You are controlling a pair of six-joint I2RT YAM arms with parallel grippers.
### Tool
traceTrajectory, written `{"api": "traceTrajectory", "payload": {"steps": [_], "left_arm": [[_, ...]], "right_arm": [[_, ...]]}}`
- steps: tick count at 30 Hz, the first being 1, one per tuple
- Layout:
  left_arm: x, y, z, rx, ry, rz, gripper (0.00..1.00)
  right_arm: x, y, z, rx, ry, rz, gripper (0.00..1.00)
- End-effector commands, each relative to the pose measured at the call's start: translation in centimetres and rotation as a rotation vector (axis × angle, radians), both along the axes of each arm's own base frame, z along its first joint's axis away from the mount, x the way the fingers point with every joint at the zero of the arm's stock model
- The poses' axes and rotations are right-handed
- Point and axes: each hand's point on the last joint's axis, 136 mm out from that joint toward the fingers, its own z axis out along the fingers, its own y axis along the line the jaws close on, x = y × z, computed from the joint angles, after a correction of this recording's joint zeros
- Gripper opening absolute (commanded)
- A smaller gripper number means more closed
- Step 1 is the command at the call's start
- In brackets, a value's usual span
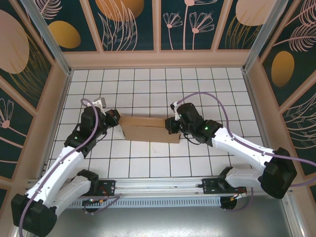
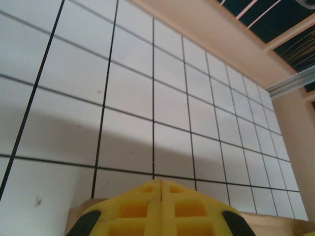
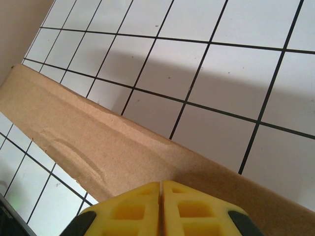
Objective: Fold the paper box
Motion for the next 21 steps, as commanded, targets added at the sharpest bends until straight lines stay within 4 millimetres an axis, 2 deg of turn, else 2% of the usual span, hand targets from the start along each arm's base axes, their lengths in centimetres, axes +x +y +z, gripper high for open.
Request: {"api": "traceTrajectory", "payload": {"steps": [1, 8, 15, 21], "left_arm": [[-0.4, -0.4, -1.8, -0.044, 0.059, -0.009, 0.00], [-0.4, 0.4, -3.6, -0.046, 0.090, 0.050, 0.00], [-0.1, 2.0, -3.5, -0.038, 0.074, 0.111, 0.00], [-0.1, 1.5, -4.5, -0.068, 0.097, 0.094, 0.00]], "right_arm": [[-1.4, -1.2, -4.2, -0.103, 0.102, -0.011, 0.11], [-1.6, -0.7, -4.1, -0.092, 0.102, -0.002, 0.10], [-1.9, -0.7, -4.2, -0.094, 0.103, -0.001, 0.10], [-2.0, -0.9, -4.3, -0.095, 0.102, -0.007, 0.10]]}}
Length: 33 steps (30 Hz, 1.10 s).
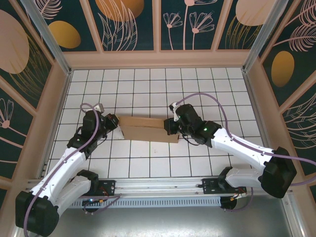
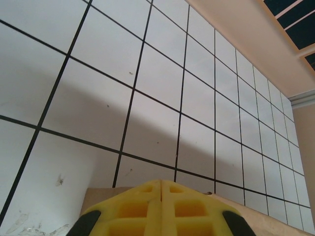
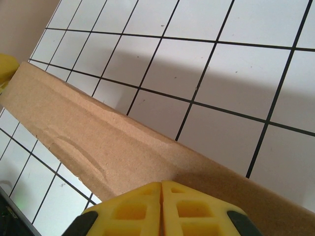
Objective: Fold the paper box
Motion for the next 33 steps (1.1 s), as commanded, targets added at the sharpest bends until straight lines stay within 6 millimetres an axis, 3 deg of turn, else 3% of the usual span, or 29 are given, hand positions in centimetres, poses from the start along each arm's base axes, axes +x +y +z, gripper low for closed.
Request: {"api": "traceTrajectory", "payload": {"steps": [1, 11, 14, 17, 21, 24, 29, 31, 33], "left_arm": [[-0.1, -0.2, -1.1, -0.028, 0.020, -0.002, 0.00], [-1.1, -2.9, -3.4, -0.170, 0.087, -0.108, 0.00], [-1.2, -2.5, -3.7, -0.153, 0.093, -0.088, 0.00], [-0.8, -0.4, -2.5, -0.061, 0.058, -0.006, 0.00], [-0.3, 0.7, 0.1, 0.033, 0.000, 0.013, 0.00], [0.0, 1.0, 2.0, 0.094, -0.042, -0.002, 0.17], [0.0, 0.4, 3.8, 0.127, -0.064, -0.066, 0.63], [-0.2, -0.4, 3.6, 0.121, -0.033, -0.117, 0.73], [-0.4, -1.0, 3.5, 0.116, -0.012, -0.160, 0.77]], "right_arm": [[-1.6, -1.4, -4.2, -0.110, 0.101, -0.008, 0.10], [-1.6, -1.0, -4.4, -0.103, 0.107, 0.003, 0.10], [-1.5, -0.8, -4.1, -0.098, 0.101, 0.006, 0.13], [-1.0, -0.8, -2.8, -0.103, 0.069, 0.005, 0.19], [-0.3, -1.2, -0.3, -0.102, 0.021, 0.000, 0.30], [0.1, -1.9, 1.3, -0.091, -0.004, -0.018, 0.38], [1.1, -4.7, 1.8, -0.109, -0.007, -0.160, 0.51], [1.3, -6.1, 1.4, -0.096, 0.016, -0.217, 0.58], [1.3, -7.0, 1.1, -0.064, 0.042, -0.248, 0.69]]}}
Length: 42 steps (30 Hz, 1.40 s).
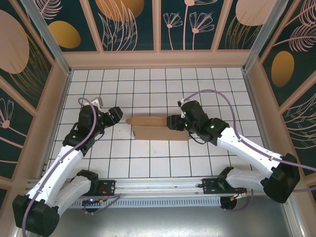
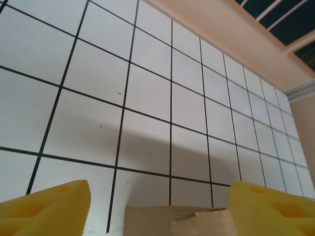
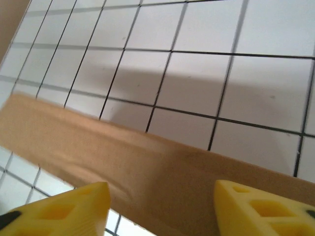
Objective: Fold the paper box
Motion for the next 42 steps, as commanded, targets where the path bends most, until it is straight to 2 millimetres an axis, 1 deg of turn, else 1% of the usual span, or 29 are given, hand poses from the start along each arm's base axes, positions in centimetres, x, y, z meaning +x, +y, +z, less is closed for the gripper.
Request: {"api": "traceTrajectory", "payload": {"steps": [1, 4, 7, 8, 10, 13, 15, 17, 19, 22, 25, 27, 28, 31, 33, 34, 36, 39, 42], "left_arm": [[-1.0, -1.0, -0.5, 0.031, 0.057, -0.092, 0.77], [-1.3, -1.1, -0.8, 0.040, 0.066, -0.109, 0.81], [-1.8, -1.6, -2.0, 0.022, 0.100, -0.140, 0.84], [-1.9, -1.9, -2.3, 0.006, 0.109, -0.146, 0.84], [-2.0, -2.7, -2.6, -0.043, 0.108, -0.170, 0.84], [-1.6, -3.1, -2.4, -0.068, 0.102, -0.175, 0.83], [-1.2, -3.3, -1.6, -0.069, 0.086, -0.183, 0.82], [-1.0, -3.4, -1.0, -0.066, 0.076, -0.190, 0.82], [-0.9, -3.5, -0.5, -0.064, 0.065, -0.198, 0.82], [-0.7, -3.5, 0.0, -0.058, 0.050, -0.197, 0.81], [-0.9, -3.9, -0.4, -0.069, 0.059, -0.216, 0.81], [-1.3, -4.6, -0.8, -0.081, 0.071, -0.241, 0.81], [-1.4, -5.0, -0.9, -0.086, 0.076, -0.255, 0.82], [-1.8, -6.2, -0.8, -0.082, 0.072, -0.293, 0.82], [-2.0, -6.9, -0.6, -0.076, 0.071, -0.314, 0.83], [-2.0, -7.2, -0.6, -0.075, 0.071, -0.322, 0.84], [-2.1, -7.6, -0.9, -0.071, 0.082, -0.333, 0.85], [-2.2, -7.9, -1.2, -0.069, 0.092, -0.344, 0.86], [-2.2, -8.0, -1.1, -0.078, 0.088, -0.347, 0.87]], "right_arm": [[-0.1, -2.8, -1.0, 0.009, 0.049, -0.102, 0.72], [-0.1, -4.2, -1.6, 0.054, 0.064, -0.144, 0.76], [-0.1, -4.7, -2.3, 0.117, 0.111, -0.147, 0.77], [-0.2, -4.8, -2.5, 0.125, 0.121, -0.148, 0.77], [-0.3, -4.2, -2.2, 0.149, 0.115, -0.117, 0.78], [-0.1, -3.3, -0.8, 0.199, 0.085, -0.078, 0.78], [0.0, -2.8, 0.3, 0.223, 0.064, -0.052, 0.78], [0.1, -2.2, 1.7, 0.242, 0.039, -0.016, 0.77], [0.2, -2.1, 3.4, 0.249, 0.000, -0.001, 0.77], [0.7, -3.3, 5.3, 0.223, -0.049, -0.044, 0.76], [1.0, -4.6, 6.1, 0.188, -0.065, -0.067, 0.74], [0.9, -5.3, 5.8, 0.136, -0.066, -0.076, 0.74], [1.5, -6.8, 5.5, 0.100, -0.064, -0.122, 0.75], [1.9, -9.9, 3.9, 0.010, -0.036, -0.222, 0.81], [1.9, -11.8, 2.7, -0.002, -0.004, -0.279, 0.83], [1.9, -12.2, 2.3, 0.008, 0.005, -0.290, 0.84], [1.6, -12.4, 1.2, 0.052, 0.041, -0.283, 0.85], [1.0, -11.6, -0.2, 0.115, 0.099, -0.247, 0.85], [0.4, -11.4, -0.9, 0.144, 0.115, -0.238, 0.85]]}}
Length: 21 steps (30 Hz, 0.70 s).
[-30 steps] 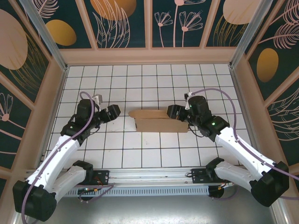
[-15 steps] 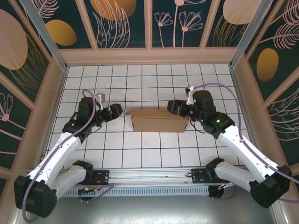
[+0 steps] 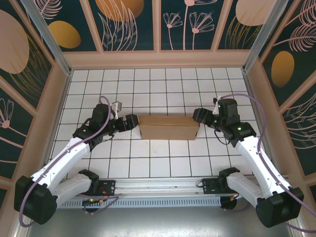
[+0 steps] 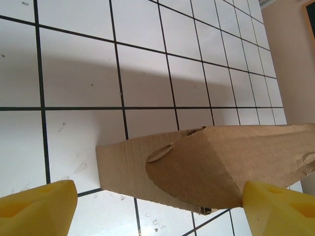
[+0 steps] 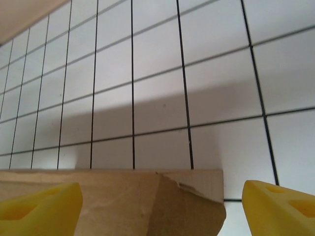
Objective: Fold the paper box
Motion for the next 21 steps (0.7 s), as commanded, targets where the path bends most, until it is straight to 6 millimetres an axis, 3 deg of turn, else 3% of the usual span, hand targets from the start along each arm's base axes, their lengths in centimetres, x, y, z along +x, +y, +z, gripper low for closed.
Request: {"api": "traceTrajectory", "payload": {"steps": [1, 9, 17, 21], "left_arm": [[0.5, -0.9, 2.1, -0.044, -0.053, -0.022, 0.87], [0.3, -1.6, 2.8, -0.082, -0.053, -0.055, 0.88], [-0.8, -3.5, 0.1, -0.171, 0.024, -0.108, 0.87], [-1.1, -4.1, -1.4, -0.190, 0.073, -0.126, 0.78]], "right_arm": [[-1.2, 0.8, -0.6, 0.062, 0.020, 0.043, 0.85], [-1.7, 0.7, -1.5, 0.094, 0.028, 0.046, 0.84], [-2.1, 0.9, -3.1, 0.110, 0.053, 0.048, 0.83], [-2.4, 1.5, -3.8, 0.150, 0.074, 0.062, 0.81]]}}
